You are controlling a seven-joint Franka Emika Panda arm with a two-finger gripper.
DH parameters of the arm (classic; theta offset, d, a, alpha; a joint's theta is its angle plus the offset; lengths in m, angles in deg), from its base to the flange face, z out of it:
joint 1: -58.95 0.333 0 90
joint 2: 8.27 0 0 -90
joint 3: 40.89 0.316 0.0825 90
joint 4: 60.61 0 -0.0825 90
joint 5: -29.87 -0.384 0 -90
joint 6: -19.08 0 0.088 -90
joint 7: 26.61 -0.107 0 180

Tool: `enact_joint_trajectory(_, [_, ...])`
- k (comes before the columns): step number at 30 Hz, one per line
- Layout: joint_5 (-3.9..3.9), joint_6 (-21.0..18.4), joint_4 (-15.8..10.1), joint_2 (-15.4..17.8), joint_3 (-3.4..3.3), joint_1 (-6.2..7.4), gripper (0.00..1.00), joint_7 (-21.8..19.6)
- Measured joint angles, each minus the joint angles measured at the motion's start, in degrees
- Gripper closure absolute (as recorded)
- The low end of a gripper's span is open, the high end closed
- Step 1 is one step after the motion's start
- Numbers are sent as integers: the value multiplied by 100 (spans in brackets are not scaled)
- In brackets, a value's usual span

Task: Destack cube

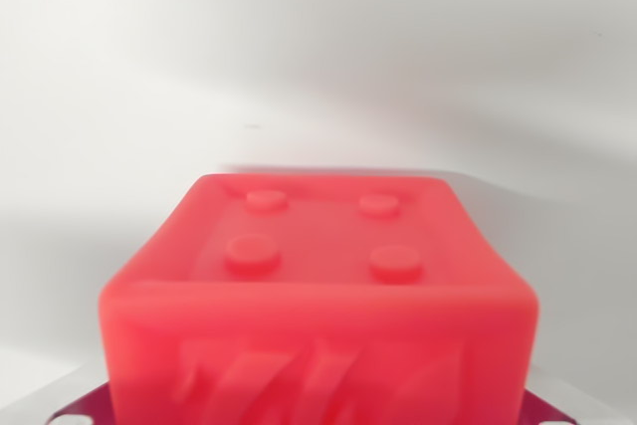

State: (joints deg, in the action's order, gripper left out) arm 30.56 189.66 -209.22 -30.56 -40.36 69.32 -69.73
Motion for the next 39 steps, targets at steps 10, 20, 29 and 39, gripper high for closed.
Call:
enact_joint_trajectory(10, [0,78,27,-102,-6,9,100,0])
enact_joint_trajectory(20, [0,84,31,-111,-7,9,0,0])
enact_joint_trajectory(29, [0,84,32,-111,-8,10,0,0])
enact_joint_trajectory(39, [0,84,32,-111,-8,10,0,0])
